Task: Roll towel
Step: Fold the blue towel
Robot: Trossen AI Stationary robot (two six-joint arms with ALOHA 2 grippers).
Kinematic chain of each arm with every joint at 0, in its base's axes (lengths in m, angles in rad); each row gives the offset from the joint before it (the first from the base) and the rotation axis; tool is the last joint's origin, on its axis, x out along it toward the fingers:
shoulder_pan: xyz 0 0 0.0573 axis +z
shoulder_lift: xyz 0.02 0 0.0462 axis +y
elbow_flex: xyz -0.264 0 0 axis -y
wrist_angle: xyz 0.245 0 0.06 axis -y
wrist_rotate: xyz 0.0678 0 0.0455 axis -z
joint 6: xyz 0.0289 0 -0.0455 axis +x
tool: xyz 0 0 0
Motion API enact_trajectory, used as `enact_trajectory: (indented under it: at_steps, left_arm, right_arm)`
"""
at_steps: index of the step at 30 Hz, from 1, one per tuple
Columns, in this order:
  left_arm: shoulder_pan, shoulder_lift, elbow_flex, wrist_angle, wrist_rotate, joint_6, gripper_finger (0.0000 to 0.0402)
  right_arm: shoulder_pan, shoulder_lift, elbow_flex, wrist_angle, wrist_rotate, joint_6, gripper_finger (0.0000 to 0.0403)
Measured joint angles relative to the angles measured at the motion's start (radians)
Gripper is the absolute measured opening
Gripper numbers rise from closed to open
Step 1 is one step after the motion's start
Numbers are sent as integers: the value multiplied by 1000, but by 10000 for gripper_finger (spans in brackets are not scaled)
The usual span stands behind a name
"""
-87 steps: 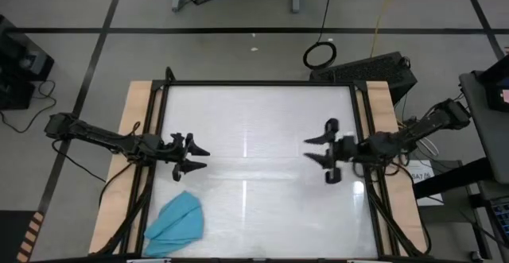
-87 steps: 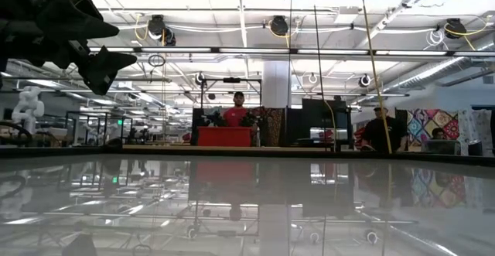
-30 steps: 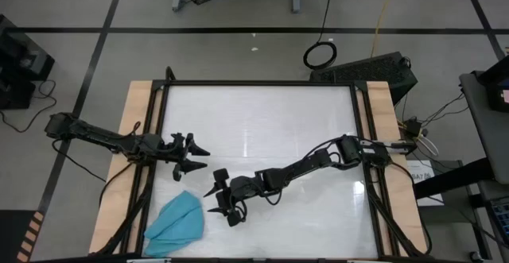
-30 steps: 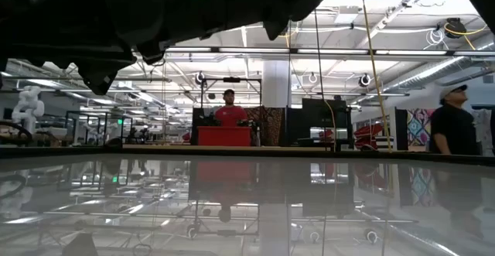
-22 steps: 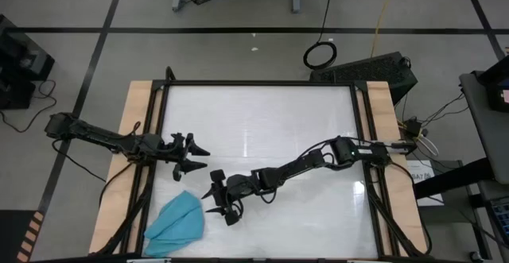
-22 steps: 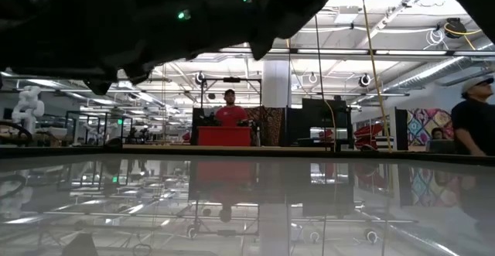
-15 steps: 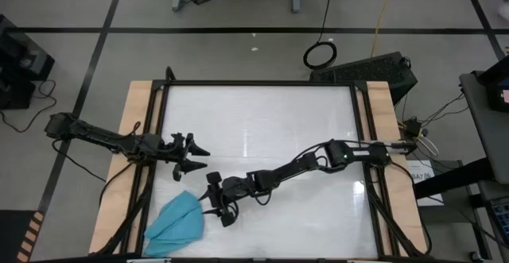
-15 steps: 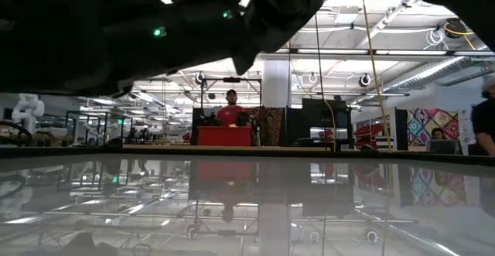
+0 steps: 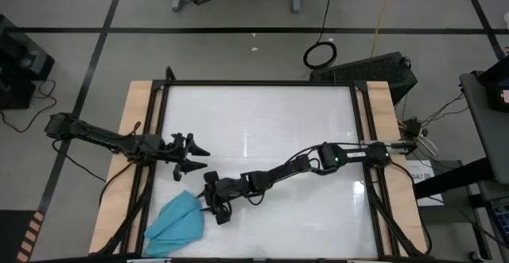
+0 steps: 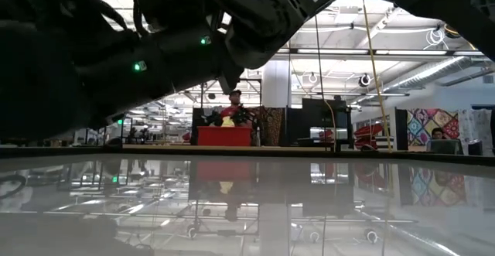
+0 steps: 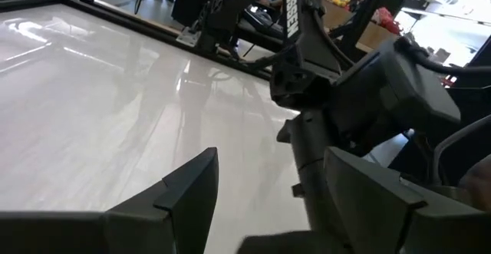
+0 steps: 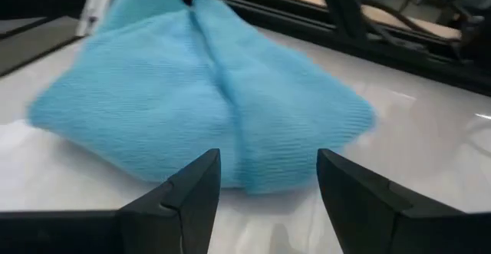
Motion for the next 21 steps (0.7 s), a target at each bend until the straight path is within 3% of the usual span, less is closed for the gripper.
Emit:
enact_trajectory:
  at_steps: [8, 21]
  left_arm:
    - [0, 0, 0, 0, 0, 0, 242]
    - [0, 0, 0, -3, 0, 0, 242]
  right_arm:
    - [-12, 0, 0, -14, -39, 2, 198]
    - [-6, 52, 7, 40, -46, 32, 133]
